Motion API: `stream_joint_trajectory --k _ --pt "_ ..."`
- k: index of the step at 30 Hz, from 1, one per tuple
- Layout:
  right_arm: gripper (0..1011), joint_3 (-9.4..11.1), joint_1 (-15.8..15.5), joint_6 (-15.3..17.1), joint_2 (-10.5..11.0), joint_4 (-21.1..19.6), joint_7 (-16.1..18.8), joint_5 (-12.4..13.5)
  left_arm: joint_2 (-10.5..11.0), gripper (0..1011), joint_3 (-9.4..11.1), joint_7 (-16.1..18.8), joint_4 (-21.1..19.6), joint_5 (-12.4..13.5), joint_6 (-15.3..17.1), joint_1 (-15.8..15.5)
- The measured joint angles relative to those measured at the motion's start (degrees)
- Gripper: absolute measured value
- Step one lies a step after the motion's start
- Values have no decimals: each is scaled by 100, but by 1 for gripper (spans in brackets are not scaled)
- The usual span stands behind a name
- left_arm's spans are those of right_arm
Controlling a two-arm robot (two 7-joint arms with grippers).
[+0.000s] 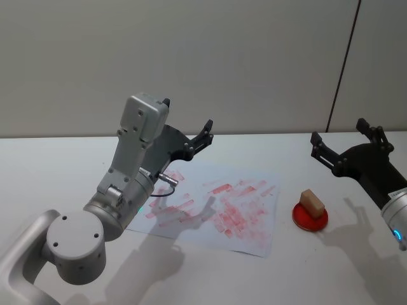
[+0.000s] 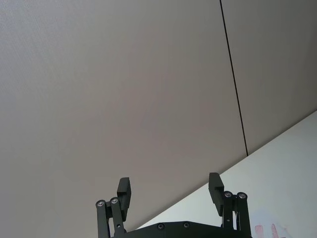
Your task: Use the one hand to pick up the stamp and affix it onto the A4 paper.
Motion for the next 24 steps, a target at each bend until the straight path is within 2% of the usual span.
stream_joint_trajectory --k 24 --pt "1001 0 0 1 0 1 1 -4 0 1001 0 0 0 0 0 0"
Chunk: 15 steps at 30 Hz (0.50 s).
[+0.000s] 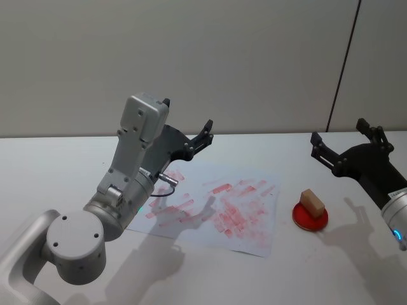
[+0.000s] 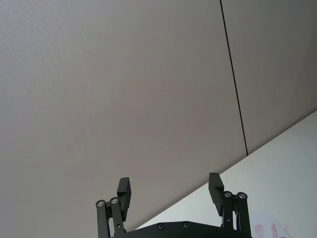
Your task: Use the one hand to pick up the stamp and affix it onto the A4 paper.
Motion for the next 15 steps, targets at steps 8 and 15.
stream_joint_trajectory --k 8,15 --pt "1001 34 -92 40 56 -71 -14 58 0 1001 0 0 0 0 0 0" --pt "1001 102 -288 154 186 -244 -99 165 0 1002 0 0 0 0 0 0"
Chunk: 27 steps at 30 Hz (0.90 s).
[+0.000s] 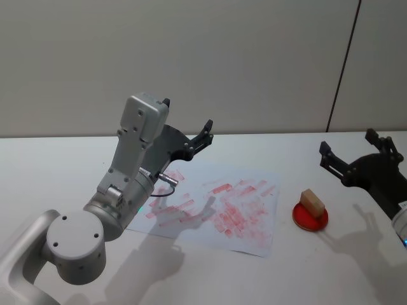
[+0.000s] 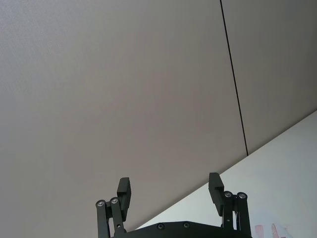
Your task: Use the one hand to pick up the stamp and affix it onto the A4 paper.
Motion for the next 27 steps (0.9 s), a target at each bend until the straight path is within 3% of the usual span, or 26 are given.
stream_joint_trajectory --k 13,27 --pt "1001 54 -211 343 127 -159 -107 22 0 1001 0 0 0 0 0 0" --pt "1001 -109 -10 1002 -94 130 -69 -429 0 1001 0 0 0 0 0 0"
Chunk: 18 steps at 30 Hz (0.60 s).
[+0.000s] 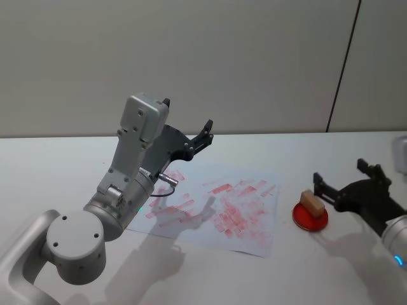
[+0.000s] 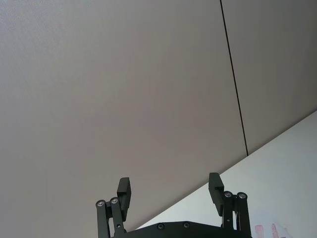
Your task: Use the one hand to pick up the stamp and affix it onto the A4 paper.
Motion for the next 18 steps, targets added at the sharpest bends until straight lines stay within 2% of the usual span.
stream_joint_trajectory --k 10,18 --pt "1001 -166 174 364 -207 358 117 -399 0 1002 0 0 0 0 0 0" --pt "1001 -259 307 417 -333 647 142 -718 0 1001 0 0 0 0 0 0"
